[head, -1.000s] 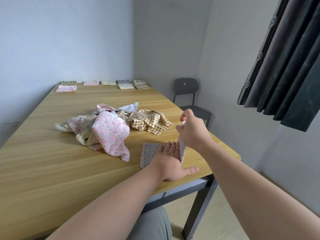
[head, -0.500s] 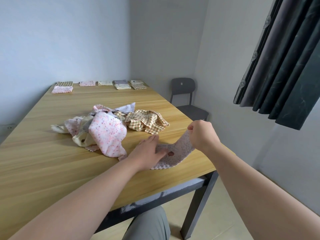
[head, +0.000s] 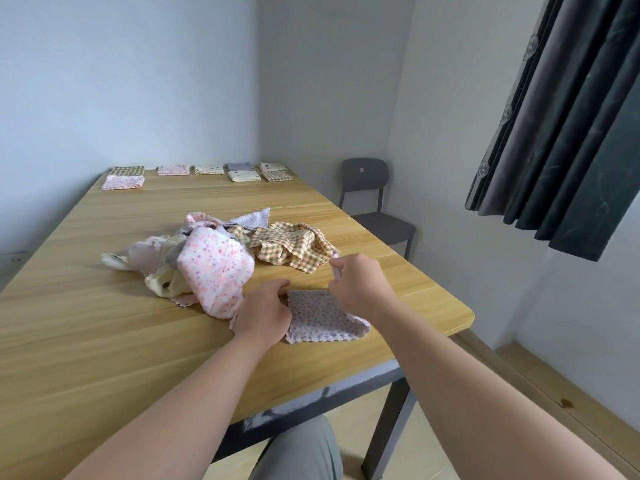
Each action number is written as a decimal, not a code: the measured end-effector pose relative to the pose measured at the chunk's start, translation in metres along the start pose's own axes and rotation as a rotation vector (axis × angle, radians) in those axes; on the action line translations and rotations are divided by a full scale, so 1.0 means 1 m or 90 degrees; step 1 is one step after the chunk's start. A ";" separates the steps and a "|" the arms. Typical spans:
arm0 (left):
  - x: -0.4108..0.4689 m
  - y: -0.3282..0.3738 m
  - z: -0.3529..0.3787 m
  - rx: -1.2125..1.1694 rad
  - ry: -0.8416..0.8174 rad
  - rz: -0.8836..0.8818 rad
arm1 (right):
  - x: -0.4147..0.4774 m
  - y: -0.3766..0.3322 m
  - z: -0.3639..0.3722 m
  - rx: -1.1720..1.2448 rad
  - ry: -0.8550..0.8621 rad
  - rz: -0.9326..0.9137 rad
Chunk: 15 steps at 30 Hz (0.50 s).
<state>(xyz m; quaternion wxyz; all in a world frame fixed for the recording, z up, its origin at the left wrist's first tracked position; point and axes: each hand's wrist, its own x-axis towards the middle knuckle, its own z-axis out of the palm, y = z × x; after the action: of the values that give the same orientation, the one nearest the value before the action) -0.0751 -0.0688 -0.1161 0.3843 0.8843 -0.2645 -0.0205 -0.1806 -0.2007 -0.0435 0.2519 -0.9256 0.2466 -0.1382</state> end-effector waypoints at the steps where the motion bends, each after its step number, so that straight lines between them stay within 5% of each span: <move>1: 0.003 -0.001 0.000 -0.014 -0.009 0.002 | -0.003 -0.003 0.006 0.013 -0.017 -0.001; 15: 0.011 -0.013 0.004 -0.074 0.042 -0.020 | -0.011 -0.018 0.041 0.032 -0.105 0.001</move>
<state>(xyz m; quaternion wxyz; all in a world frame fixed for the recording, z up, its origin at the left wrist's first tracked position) -0.0607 -0.0693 -0.1255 0.4432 0.8647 -0.2360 -0.0125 -0.1675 -0.1653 -0.0692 0.2945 -0.9270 0.2221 -0.0676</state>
